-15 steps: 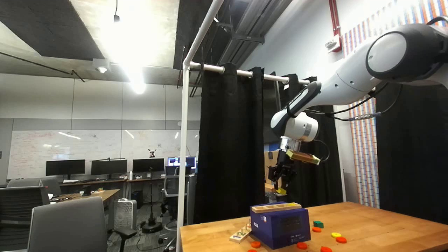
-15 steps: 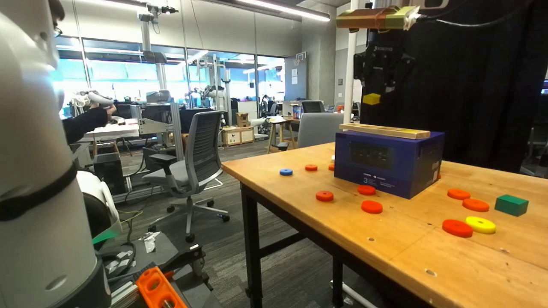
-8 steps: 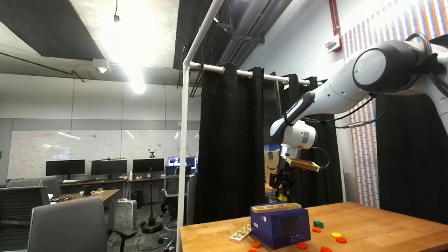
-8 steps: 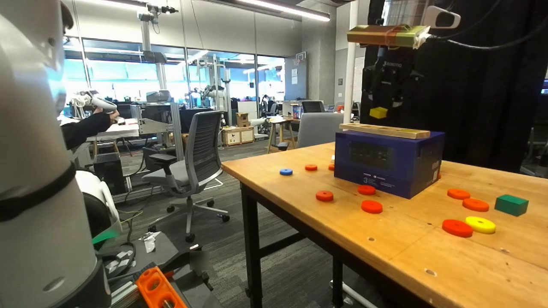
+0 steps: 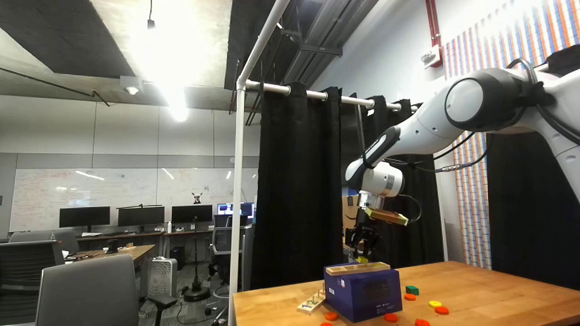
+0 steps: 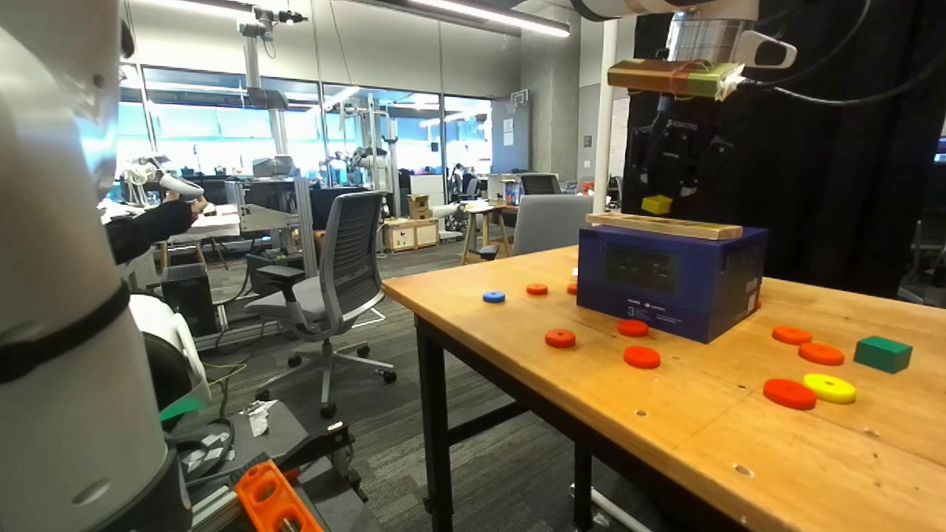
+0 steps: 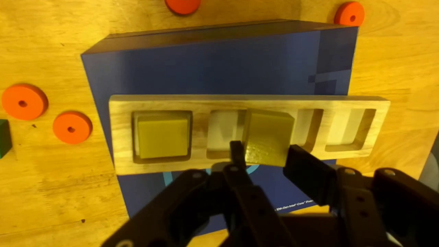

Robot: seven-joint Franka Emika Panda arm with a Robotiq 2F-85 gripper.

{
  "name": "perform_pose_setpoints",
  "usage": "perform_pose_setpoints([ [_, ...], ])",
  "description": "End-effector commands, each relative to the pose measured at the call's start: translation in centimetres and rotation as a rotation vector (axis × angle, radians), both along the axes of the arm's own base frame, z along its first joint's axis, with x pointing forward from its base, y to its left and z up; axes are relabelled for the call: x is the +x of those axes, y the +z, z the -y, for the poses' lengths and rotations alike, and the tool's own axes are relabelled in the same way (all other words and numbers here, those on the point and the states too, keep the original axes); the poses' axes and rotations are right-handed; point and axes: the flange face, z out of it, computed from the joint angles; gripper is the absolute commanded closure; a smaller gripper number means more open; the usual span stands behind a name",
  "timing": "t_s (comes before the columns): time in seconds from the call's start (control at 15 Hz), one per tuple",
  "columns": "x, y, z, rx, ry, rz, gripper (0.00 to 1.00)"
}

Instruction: Take the yellow block and put it in the box

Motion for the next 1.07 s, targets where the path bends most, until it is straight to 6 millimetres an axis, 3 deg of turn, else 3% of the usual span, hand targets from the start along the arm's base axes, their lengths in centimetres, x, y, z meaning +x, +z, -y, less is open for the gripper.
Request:
perform_pose_setpoints([
  [0.0, 1.2, 0.3, 0.4, 0.023, -0.021, -0.01, 0.78],
  [0.53, 1.4, -0.4, 1.8, 0.023, -0.04, -0.027, 0.78],
  [0.6, 1.5, -0.5, 1.9, 0.022, -0.044, -0.033, 0.73],
  [0.67, 1.5, -0.5, 2.0, 0.021, -0.046, -0.037, 0.38],
  [0.8, 1.5, -0.5, 2.0, 0.024, -0.049, -0.041, 0.33],
  [1.0, 1.5, -0.3, 2.0, 0.027, -0.051, -0.045, 0.08],
])
